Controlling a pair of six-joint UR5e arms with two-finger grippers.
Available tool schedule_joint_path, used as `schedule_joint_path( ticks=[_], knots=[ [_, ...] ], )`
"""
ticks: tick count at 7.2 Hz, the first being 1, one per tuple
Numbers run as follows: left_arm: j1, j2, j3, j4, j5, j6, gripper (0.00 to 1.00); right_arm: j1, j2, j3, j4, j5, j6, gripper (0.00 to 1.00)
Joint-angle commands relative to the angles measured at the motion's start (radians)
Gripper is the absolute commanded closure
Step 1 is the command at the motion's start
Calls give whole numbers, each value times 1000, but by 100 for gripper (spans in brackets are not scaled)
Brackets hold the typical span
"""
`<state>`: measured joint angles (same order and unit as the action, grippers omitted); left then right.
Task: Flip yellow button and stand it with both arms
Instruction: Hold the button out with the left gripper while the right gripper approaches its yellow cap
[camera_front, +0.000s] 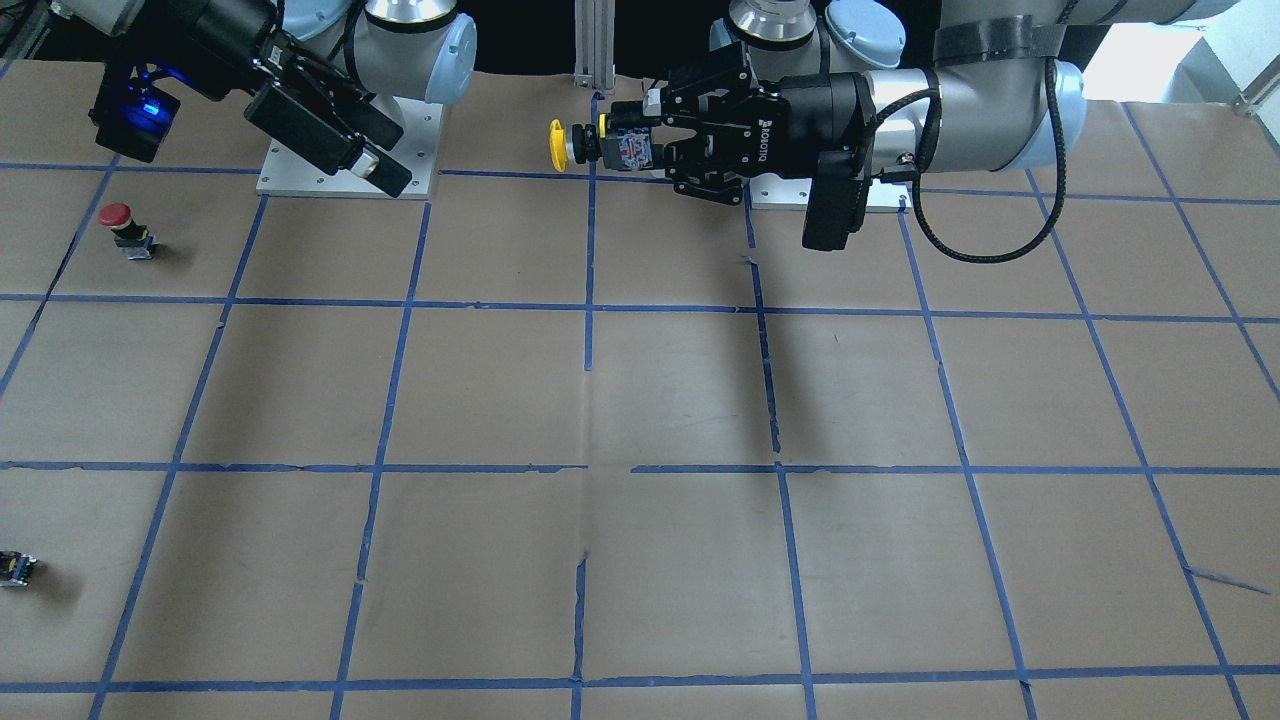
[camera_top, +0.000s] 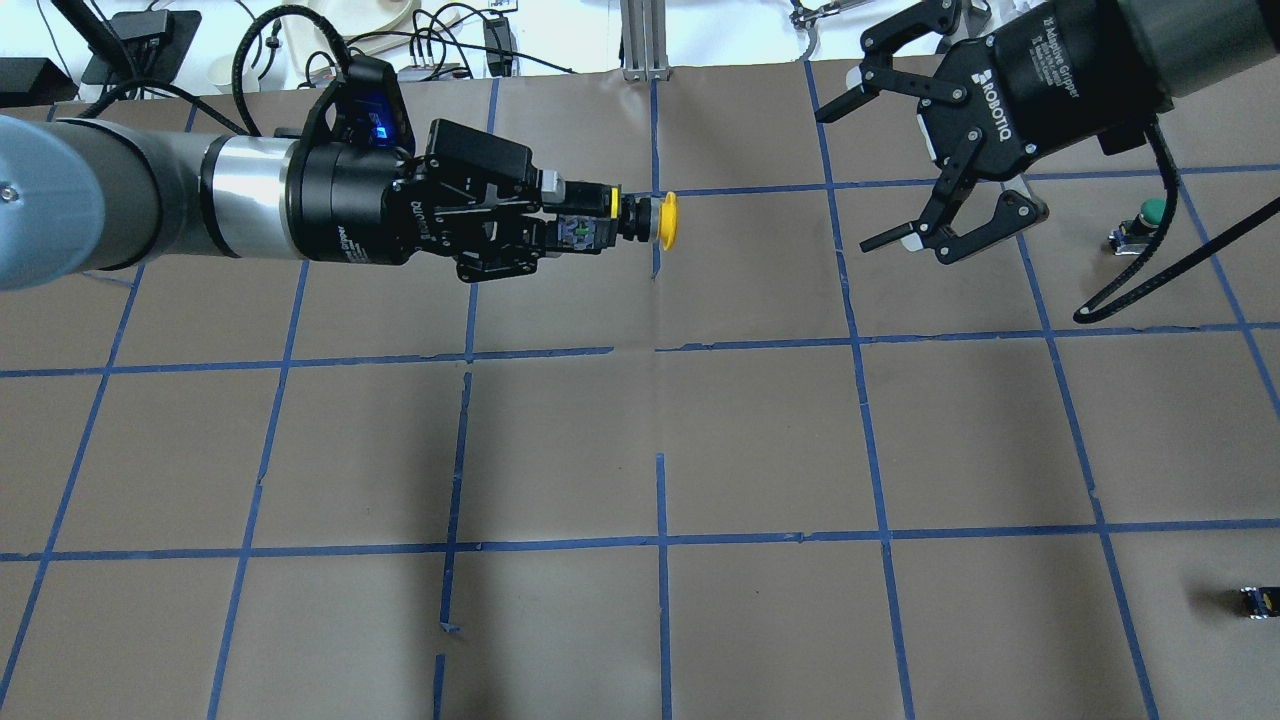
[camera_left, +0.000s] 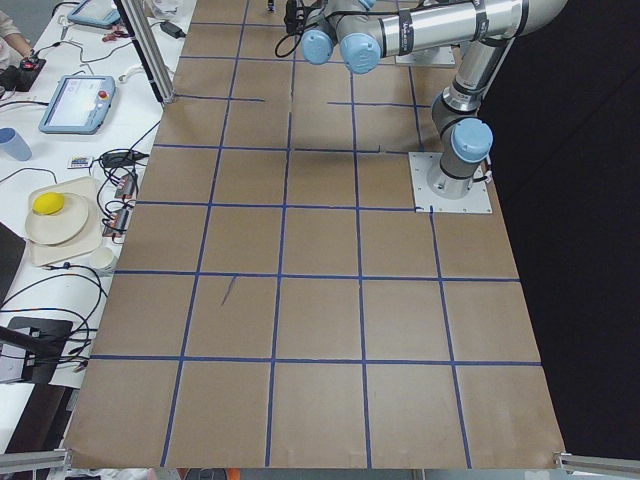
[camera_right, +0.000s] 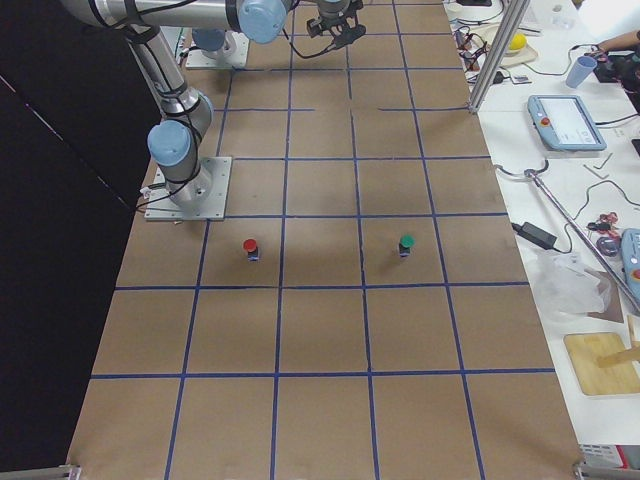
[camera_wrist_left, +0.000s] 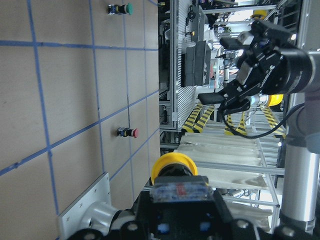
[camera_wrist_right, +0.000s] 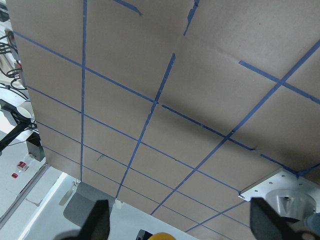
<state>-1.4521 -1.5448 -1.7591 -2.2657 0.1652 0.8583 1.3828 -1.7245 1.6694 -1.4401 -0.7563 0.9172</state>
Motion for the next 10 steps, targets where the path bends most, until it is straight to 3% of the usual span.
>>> schedule_joint_path(
  ticks=[1,5,7,10],
  knots=[
    [-14,2,-3,-6,-66,1,94,2,-29,45,-8,103,46,1],
    [-16,3,-3,-8,-58,1,94,39,-32,56,-55,219,83,1],
    [-17,6,-10,-11,-56,2,94,71,-8,58,-152,212,146,1],
    [-42,14,-10,-8,-58,1,94,139,37,64,-194,198,173,3]
  ],
)
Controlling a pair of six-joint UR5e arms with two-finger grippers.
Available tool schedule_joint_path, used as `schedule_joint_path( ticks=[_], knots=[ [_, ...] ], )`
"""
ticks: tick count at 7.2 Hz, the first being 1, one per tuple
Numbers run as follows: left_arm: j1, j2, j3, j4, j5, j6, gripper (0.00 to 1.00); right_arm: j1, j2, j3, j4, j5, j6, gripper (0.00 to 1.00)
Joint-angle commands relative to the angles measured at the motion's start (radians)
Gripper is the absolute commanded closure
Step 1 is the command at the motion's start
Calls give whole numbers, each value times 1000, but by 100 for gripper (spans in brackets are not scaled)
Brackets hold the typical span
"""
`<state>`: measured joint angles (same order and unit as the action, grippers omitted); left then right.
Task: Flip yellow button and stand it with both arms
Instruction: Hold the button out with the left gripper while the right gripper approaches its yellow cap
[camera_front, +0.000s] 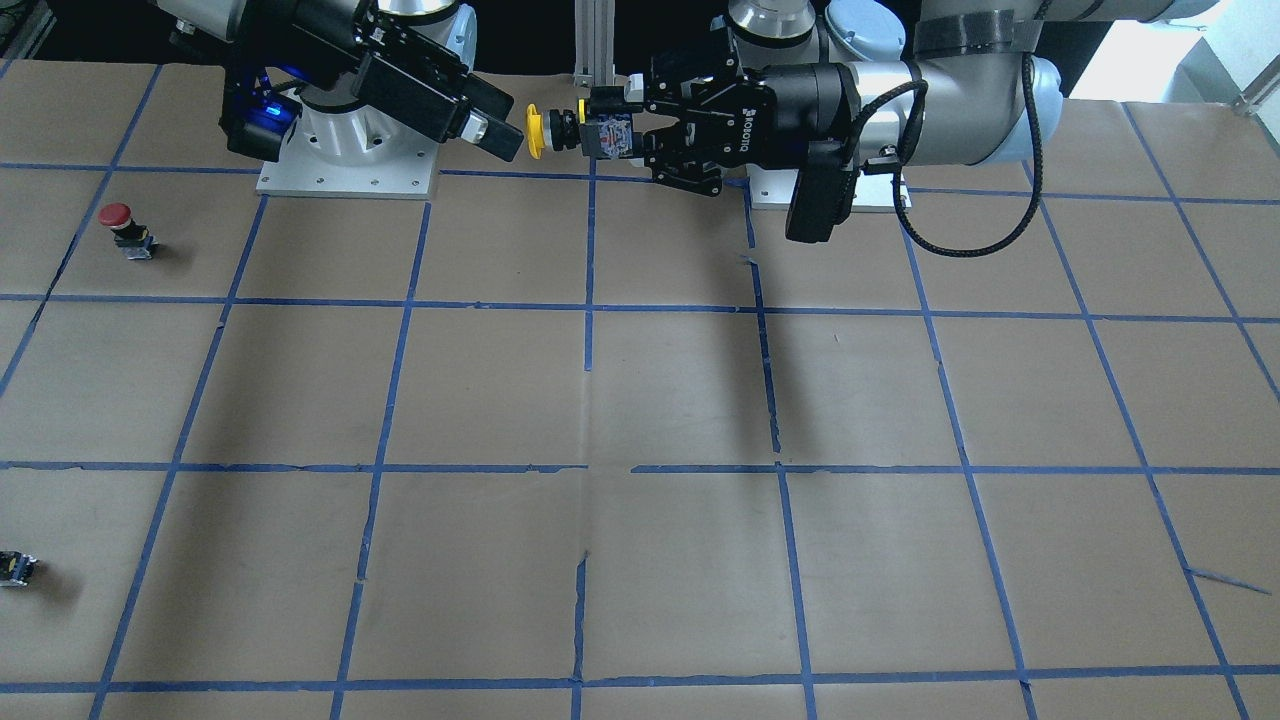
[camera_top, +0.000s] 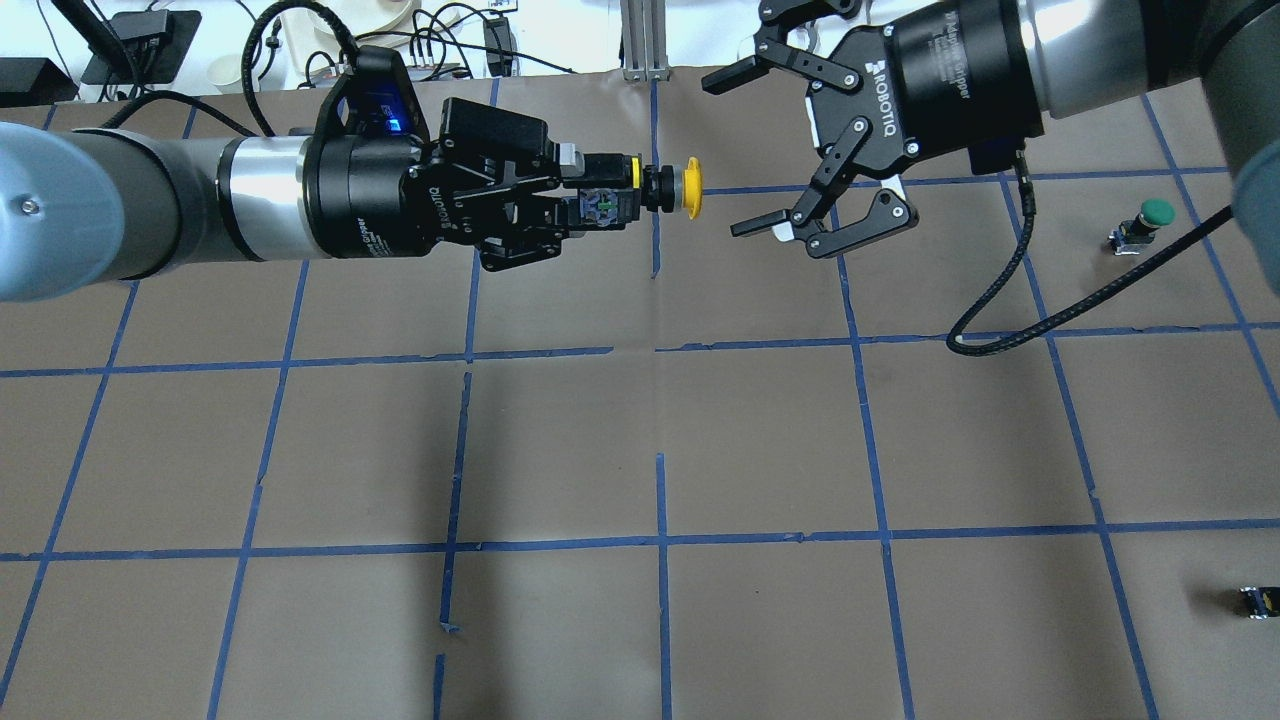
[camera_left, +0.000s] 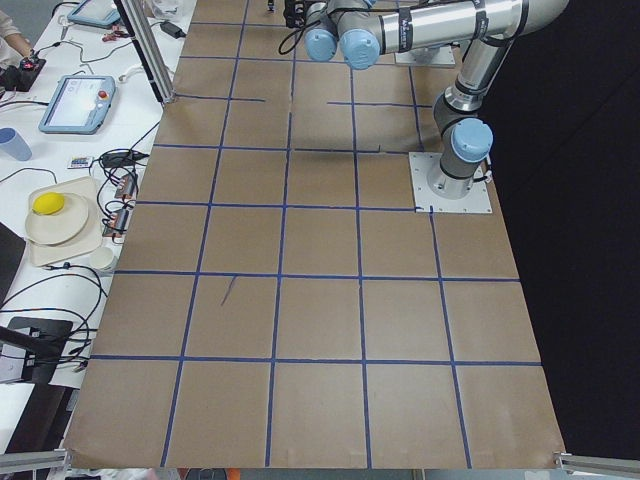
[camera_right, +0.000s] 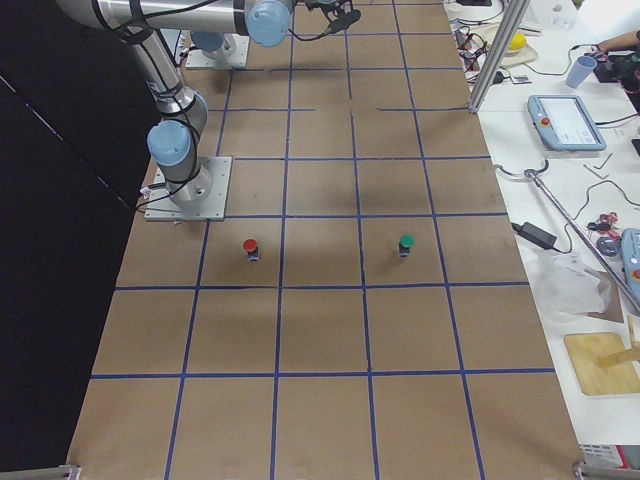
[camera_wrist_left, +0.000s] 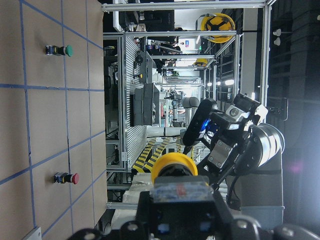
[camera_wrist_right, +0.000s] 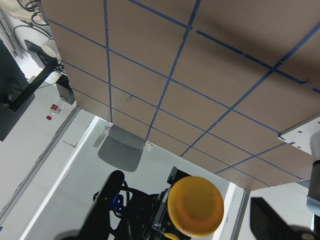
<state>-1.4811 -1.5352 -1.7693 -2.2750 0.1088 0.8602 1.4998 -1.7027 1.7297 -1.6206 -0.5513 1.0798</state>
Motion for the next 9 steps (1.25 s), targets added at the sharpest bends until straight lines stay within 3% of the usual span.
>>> schedule_joint_path(
  ticks=[1,6,9],
  knots=[
    [-13,3,-1,2,-6,-1,94,22,15,34,-13,-28,12,3],
    [-15,4,-1,3,-2,-1,92,22,-26,27,-13,-30,94,3],
    [-15,7,1,3,-1,-1,92,22,-31,34,-12,-29,94,21]
  ],
)
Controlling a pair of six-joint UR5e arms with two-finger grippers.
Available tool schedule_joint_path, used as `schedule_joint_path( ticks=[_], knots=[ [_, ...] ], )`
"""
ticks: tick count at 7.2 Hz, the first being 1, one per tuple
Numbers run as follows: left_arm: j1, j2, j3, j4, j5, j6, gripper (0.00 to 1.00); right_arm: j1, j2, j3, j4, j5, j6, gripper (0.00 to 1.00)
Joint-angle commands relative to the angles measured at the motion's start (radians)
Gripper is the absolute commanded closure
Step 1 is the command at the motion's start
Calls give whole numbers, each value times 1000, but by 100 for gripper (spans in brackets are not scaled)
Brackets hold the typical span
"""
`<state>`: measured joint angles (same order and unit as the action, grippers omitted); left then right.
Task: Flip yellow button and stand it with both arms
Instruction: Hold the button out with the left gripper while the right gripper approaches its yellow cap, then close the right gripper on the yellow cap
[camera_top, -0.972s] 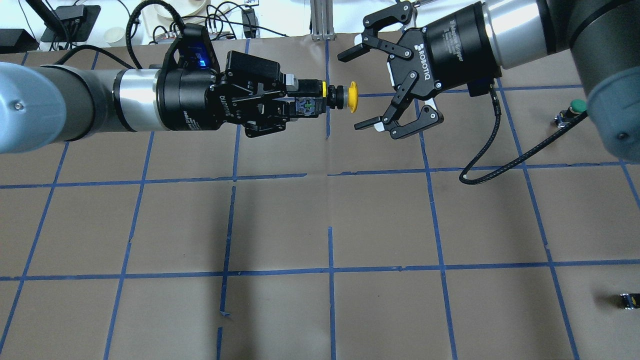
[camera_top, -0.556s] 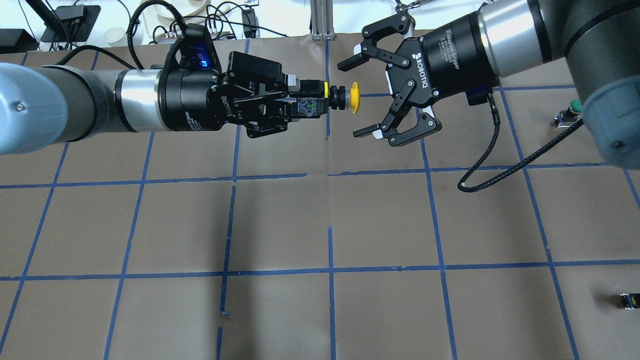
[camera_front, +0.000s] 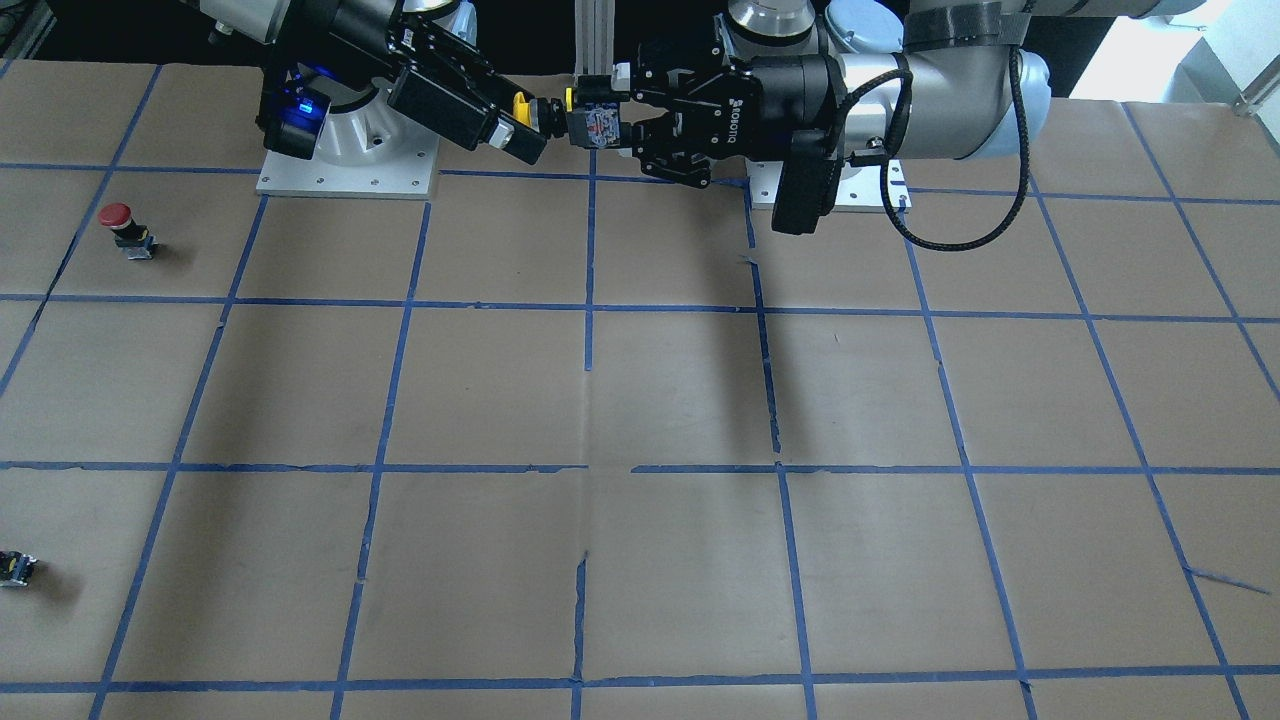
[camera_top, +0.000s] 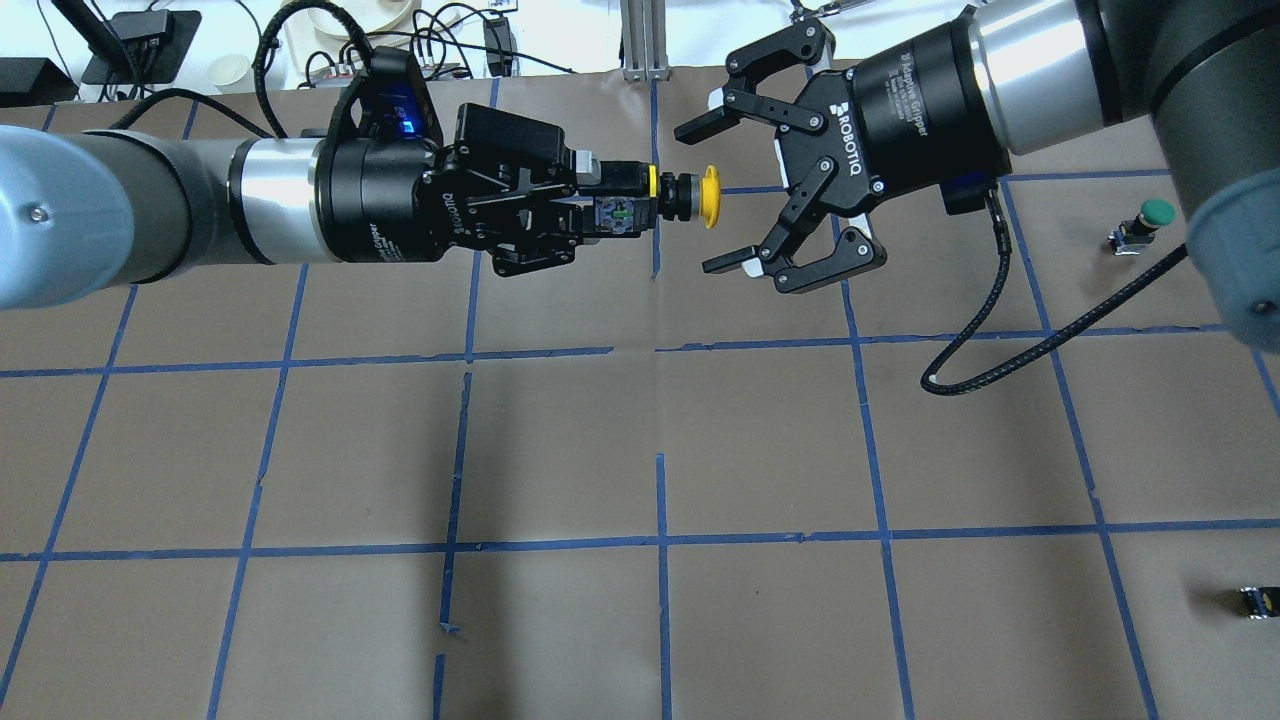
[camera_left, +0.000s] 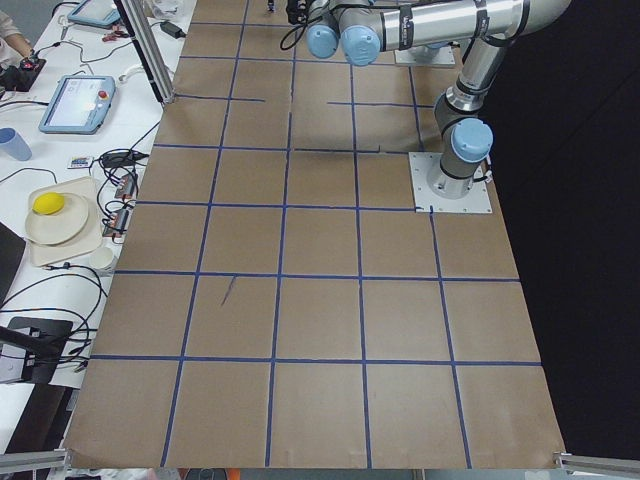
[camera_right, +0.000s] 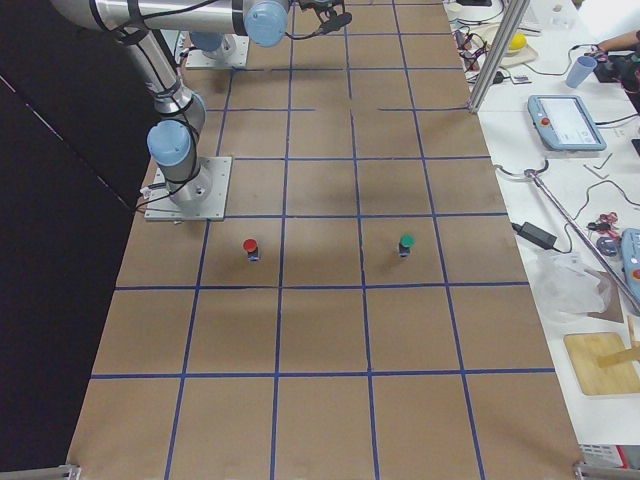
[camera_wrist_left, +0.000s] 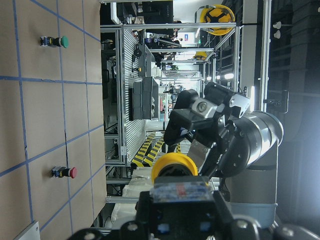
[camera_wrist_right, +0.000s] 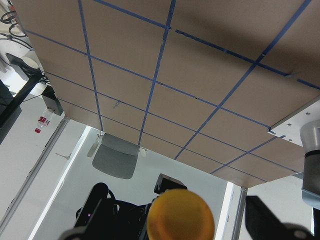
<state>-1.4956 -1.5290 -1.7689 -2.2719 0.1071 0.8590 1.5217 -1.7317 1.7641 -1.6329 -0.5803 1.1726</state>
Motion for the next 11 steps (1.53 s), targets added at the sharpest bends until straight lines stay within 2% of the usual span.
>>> schedule_joint_path(
  ticks=[1,2,3,4,5,6,7,10,11],
  knots=[
    [0,3,0,0,2,2,92,0,0,2,1,0,-1,32],
    [0,3,0,0,2,2,92,0,-2,0,1,0,1,51],
    [0,3,0,0,2,0,90,0,-2,0,1,2,-1,65],
    [0,3,0,0,2,0,87,0,-2,-2,1,2,-1,72],
    [0,4,-1,0,3,3,76,0,-2,-2,1,4,-2,78],
    [0,-2,-1,9,3,8,21,0,-2,-3,1,5,-2,79],
    [0,-3,-1,11,3,12,0,-1,-2,-5,1,5,-2,79],
    [3,-7,3,11,5,12,0,-21,4,-6,-4,-13,-17,84],
    [11,-10,18,12,37,11,0,-41,10,-5,-18,-82,-83,84]
  ],
)
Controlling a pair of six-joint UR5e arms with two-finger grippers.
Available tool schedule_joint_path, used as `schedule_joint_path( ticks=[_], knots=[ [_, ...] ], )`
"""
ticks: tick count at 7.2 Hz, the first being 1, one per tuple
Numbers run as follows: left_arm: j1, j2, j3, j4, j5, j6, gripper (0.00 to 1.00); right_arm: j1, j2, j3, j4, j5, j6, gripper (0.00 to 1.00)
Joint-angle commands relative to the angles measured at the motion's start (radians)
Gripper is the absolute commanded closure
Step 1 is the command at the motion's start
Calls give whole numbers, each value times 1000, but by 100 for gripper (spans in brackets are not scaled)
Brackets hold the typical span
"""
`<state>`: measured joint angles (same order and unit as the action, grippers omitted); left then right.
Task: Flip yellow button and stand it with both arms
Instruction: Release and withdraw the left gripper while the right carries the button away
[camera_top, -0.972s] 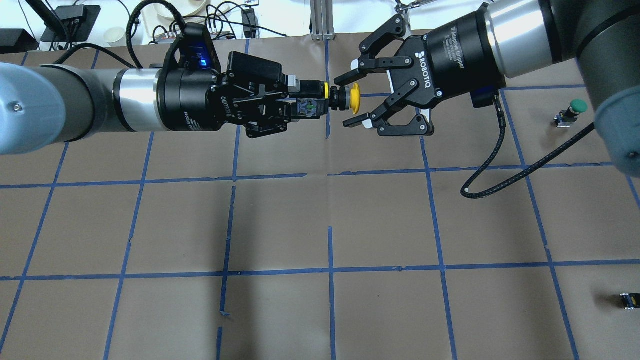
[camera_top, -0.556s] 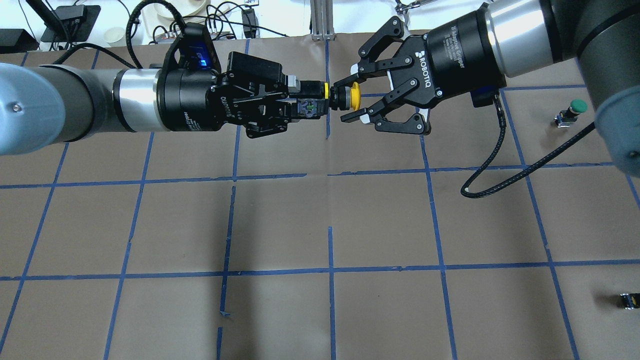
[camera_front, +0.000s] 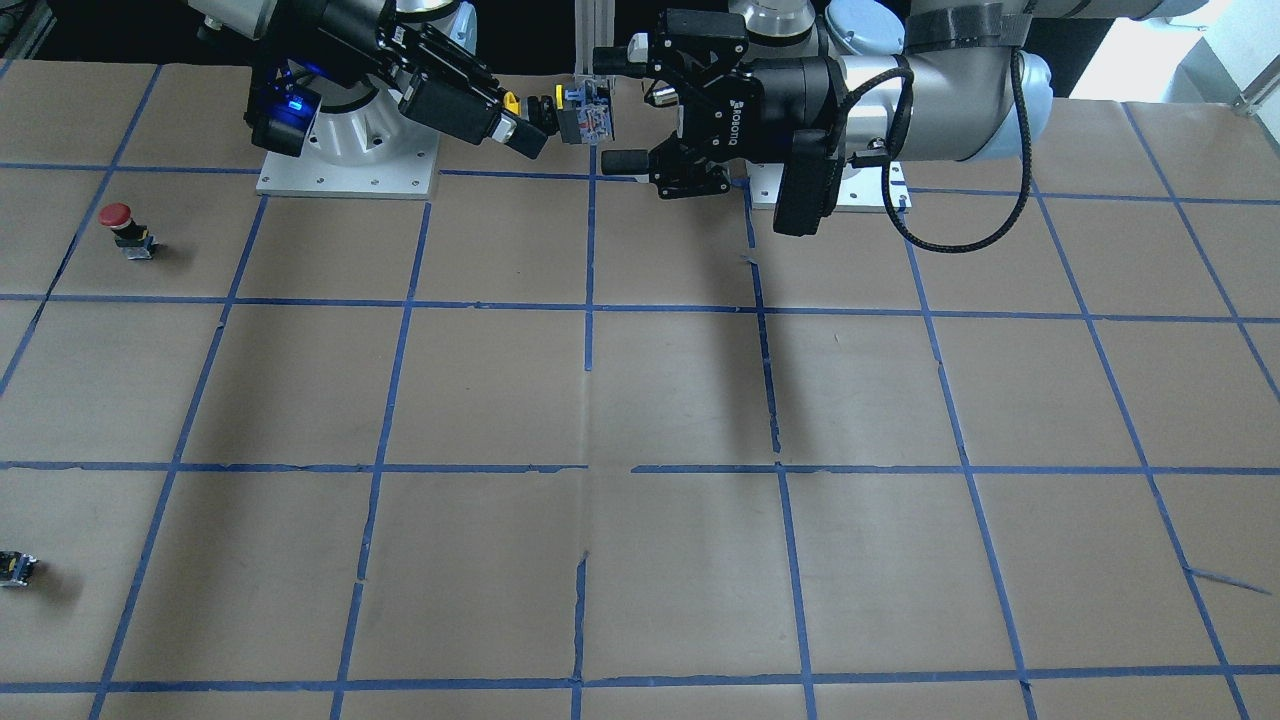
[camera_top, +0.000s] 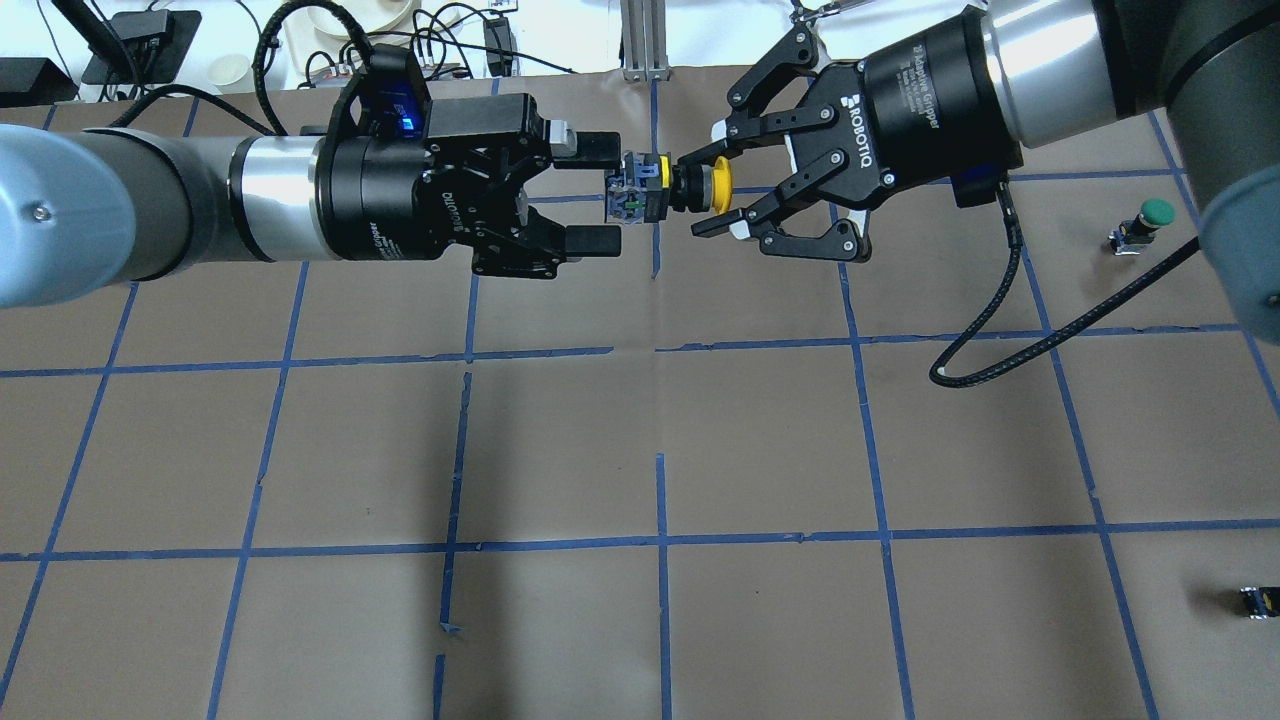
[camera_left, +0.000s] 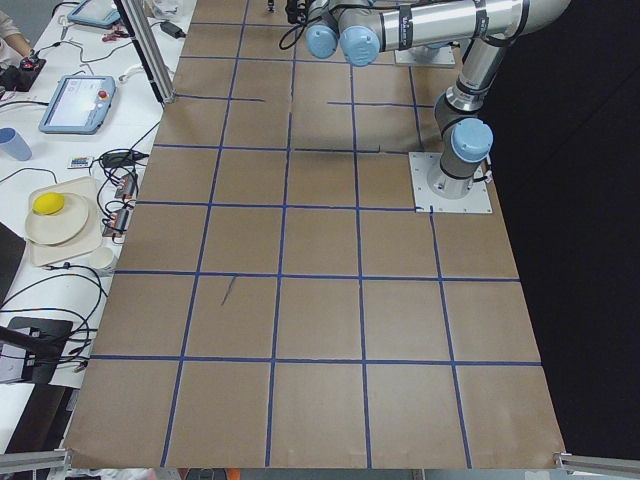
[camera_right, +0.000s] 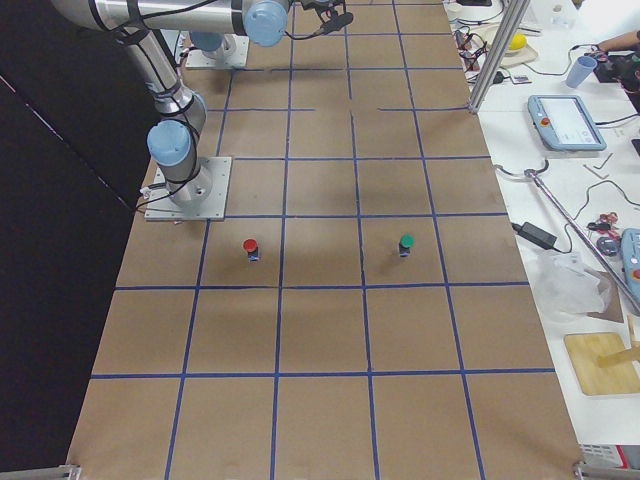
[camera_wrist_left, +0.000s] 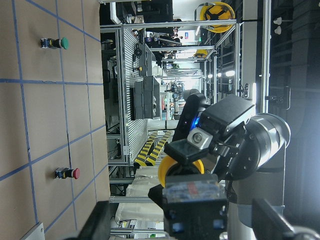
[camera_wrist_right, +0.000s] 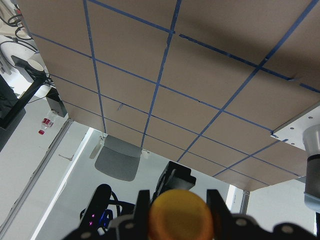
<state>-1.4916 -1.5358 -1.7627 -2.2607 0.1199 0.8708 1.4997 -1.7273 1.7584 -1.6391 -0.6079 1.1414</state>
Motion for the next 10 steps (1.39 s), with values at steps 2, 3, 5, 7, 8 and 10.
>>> schedule_joint_path(
  ticks=[2,3,5,7,8,10],
  knots=[
    [16,-6,16,86,157,-6,0,-90,9,7,10,-233,-338,84],
    [16,-17,11,152,238,-7,0,-113,12,9,5,-363,-515,84],
    [46,-41,19,249,452,-10,0,-125,32,39,-10,-582,-850,84],
    [85,-63,52,391,754,-187,0,-214,41,91,-72,-676,-1098,85],
    [79,-67,80,438,832,-310,0,-290,47,142,-140,-708,-1299,85],
    [76,-98,101,476,958,-424,0,-370,70,220,-310,-792,-1612,84]
  ],
)
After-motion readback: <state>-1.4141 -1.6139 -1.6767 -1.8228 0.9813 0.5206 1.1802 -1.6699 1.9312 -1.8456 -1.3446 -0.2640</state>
